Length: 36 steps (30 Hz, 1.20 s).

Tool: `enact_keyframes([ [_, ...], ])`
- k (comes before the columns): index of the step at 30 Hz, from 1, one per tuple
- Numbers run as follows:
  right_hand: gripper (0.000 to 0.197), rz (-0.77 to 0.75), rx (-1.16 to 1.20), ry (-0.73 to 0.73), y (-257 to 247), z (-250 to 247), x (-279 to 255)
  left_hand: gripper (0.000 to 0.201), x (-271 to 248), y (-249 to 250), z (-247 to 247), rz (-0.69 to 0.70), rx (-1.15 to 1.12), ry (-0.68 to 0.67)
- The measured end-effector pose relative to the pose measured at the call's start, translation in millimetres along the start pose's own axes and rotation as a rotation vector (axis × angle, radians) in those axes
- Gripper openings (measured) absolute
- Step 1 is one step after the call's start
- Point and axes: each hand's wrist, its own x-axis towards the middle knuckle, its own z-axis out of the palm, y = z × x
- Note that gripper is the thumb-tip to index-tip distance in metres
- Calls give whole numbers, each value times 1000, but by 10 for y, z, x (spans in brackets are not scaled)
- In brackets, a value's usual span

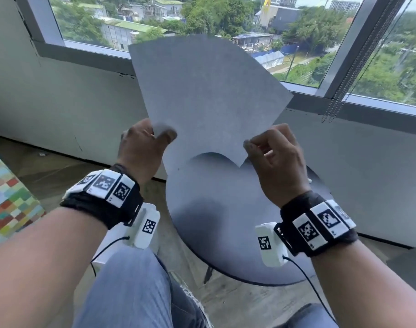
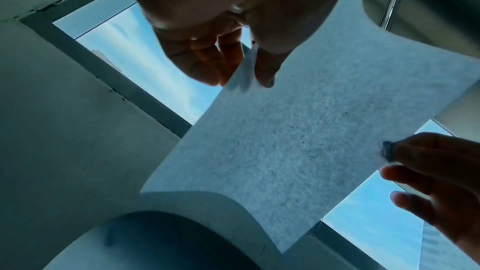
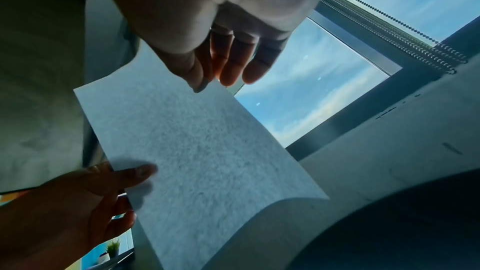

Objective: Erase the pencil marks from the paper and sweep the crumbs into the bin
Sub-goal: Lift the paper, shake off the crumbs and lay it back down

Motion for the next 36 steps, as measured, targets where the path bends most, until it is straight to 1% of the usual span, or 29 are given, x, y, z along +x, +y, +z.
enact_keyframes([
  [1,16,4,-4,-7,20,13,-15,19,8,-26,5,-15,8,1],
  [2,16,35,-27,-51,69,50,-58,20,-7,-105,27,-53,43,-41],
  [3,16,93,-66,-127,137,105,-120,20,-46,-239,68,-112,108,-125],
  [5,16,230,-124,-267,254,206,-264,14,-176,-465,164,-237,201,-323],
  [6,16,263,-121,-283,278,221,-298,12,-219,-514,174,-269,210,-359],
  [7,16,261,-110,-258,275,213,-282,17,-228,-502,161,-264,201,-343],
  [9,16,193,-82,-158,218,151,-187,26,-172,-411,121,-186,125,-200],
  [11,15,132,-41,-68,131,84,-88,25,-123,-301,73,-114,49,-65],
  [12,15,109,-39,-46,124,80,-68,23,-120,-305,74,-112,51,-42],
  [13,15,105,-56,-66,134,95,-74,21,-134,-341,87,-135,93,-77],
  [14,16,126,-93,-134,165,127,-98,19,-169,-415,121,-183,141,-168],
  [16,18,227,-162,-316,243,195,-171,22,-248,-600,200,-293,193,-401],
  [17,19,267,-173,-360,273,200,-182,27,-267,-671,230,-319,196,-455],
  [18,20,285,-180,-359,294,184,-159,28,-261,-698,262,-337,172,-466],
  [19,20,290,-194,-342,300,152,-111,24,-249,-665,290,-338,128,-459],
  [21,20,302,-227,-311,312,45,6,8,-245,-539,334,-321,33,-454],
  [22,20,314,-238,-303,344,-27,68,5,-249,-488,370,-330,-19,-460],
  [25,19,392,-298,-326,527,-217,200,15,-321,-434,552,-413,-156,-540],
  [27,17,478,-351,-385,739,-296,177,22,-444,-429,726,-478,-162,-623],
  [29,16,574,-386,-418,947,-369,56,26,-623,-413,908,-520,-149,-676],
  [31,17,659,-372,-360,1074,-426,-139,26,-807,-417,1073,-555,-127,-715],
  [32,18,704,-313,-297,1084,-430,-259,27,-891,-427,1138,-576,-127,-730],
  [33,19,764,-175,-238,1049,-411,-396,28,-963,-431,1187,-596,-126,-743],
  [34,20,855,57,-207,1007,-364,-551,28,-1015,-443,1227,-608,-121,-748],
  [35,18,971,360,-212,935,-292,-725,28,-1048,-456,1255,-612,-102,-751],
  [36,12,1099,661,-273,865,-203,-899,27,-1069,-458,1272,-605,-80,-759],
])
